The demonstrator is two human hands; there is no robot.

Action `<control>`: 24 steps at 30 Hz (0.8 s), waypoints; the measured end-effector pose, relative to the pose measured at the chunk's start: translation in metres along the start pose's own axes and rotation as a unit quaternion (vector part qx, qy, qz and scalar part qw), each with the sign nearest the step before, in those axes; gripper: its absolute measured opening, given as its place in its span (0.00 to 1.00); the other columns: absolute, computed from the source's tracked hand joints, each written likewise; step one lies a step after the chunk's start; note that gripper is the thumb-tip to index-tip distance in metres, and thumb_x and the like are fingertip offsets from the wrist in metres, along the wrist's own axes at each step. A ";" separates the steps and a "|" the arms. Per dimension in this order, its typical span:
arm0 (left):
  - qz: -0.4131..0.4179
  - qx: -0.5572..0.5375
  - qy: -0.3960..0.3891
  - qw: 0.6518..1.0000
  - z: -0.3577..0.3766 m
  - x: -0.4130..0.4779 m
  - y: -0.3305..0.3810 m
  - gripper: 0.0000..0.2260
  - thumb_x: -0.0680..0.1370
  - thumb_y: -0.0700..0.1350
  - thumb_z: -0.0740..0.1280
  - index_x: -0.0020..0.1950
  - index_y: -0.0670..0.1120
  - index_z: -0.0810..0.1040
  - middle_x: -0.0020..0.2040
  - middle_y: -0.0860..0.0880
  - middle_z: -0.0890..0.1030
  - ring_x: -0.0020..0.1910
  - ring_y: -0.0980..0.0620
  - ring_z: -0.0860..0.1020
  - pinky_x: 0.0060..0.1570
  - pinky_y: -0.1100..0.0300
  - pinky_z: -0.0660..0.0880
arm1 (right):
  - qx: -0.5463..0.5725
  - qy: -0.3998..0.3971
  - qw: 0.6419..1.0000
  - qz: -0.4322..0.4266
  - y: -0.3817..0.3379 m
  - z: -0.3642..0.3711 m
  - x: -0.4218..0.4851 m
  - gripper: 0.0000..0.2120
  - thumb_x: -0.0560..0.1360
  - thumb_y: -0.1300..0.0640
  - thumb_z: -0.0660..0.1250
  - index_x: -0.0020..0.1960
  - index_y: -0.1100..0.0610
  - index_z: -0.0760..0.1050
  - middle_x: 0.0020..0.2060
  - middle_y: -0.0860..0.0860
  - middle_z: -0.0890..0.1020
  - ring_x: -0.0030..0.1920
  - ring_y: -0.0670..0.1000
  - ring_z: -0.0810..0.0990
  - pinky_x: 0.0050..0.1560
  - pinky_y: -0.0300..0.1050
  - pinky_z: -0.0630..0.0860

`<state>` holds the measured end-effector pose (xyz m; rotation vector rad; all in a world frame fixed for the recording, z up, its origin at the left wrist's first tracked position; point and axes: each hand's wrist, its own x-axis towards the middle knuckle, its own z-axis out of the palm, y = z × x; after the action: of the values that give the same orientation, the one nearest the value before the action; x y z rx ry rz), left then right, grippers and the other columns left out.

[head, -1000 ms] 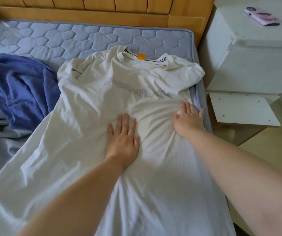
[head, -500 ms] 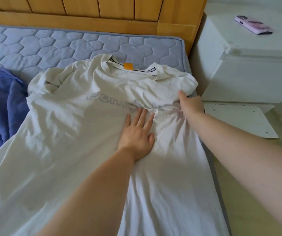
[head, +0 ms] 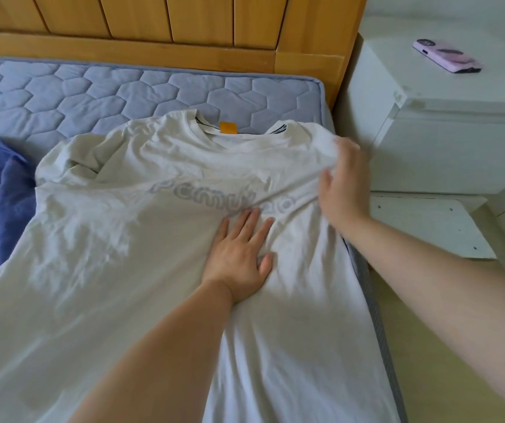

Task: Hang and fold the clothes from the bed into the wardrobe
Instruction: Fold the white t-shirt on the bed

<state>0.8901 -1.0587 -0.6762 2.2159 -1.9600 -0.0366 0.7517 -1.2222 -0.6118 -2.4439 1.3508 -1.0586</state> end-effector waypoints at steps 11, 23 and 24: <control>-0.009 0.019 -0.021 1.000 -0.004 -0.001 0.002 0.32 0.76 0.59 0.46 0.79 0.51 0.48 0.79 0.50 0.49 0.77 0.53 0.46 0.75 0.50 0.43 | -0.027 -0.060 0.996 0.061 0.029 -0.012 -0.042 0.15 0.76 0.48 0.64 0.37 0.58 0.73 0.41 0.53 0.74 0.44 0.55 0.73 0.45 0.50 0.71; -0.041 0.206 -0.137 0.968 -0.004 0.009 0.011 0.32 0.77 0.58 0.42 0.77 0.48 0.35 0.79 0.47 0.41 0.77 0.49 0.42 0.74 0.49 0.45 | 0.105 -0.369 0.914 0.131 0.052 -0.017 -0.029 0.16 0.74 0.51 0.70 0.33 0.58 0.72 0.28 0.49 0.72 0.31 0.48 0.71 0.30 0.40 0.63; -0.041 0.218 -0.147 0.964 -0.006 0.009 0.014 0.32 0.78 0.57 0.42 0.77 0.47 0.35 0.79 0.46 0.41 0.77 0.48 0.42 0.74 0.48 0.46 | 0.103 -0.385 0.905 0.147 0.052 -0.017 -0.027 0.16 0.75 0.52 0.69 0.32 0.58 0.72 0.28 0.49 0.71 0.32 0.49 0.72 0.30 0.40 0.63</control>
<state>0.8785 -1.0686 -0.6670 2.7059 -2.1989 0.0646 0.6955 -1.2278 -0.6363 -2.0434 1.1794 -0.1055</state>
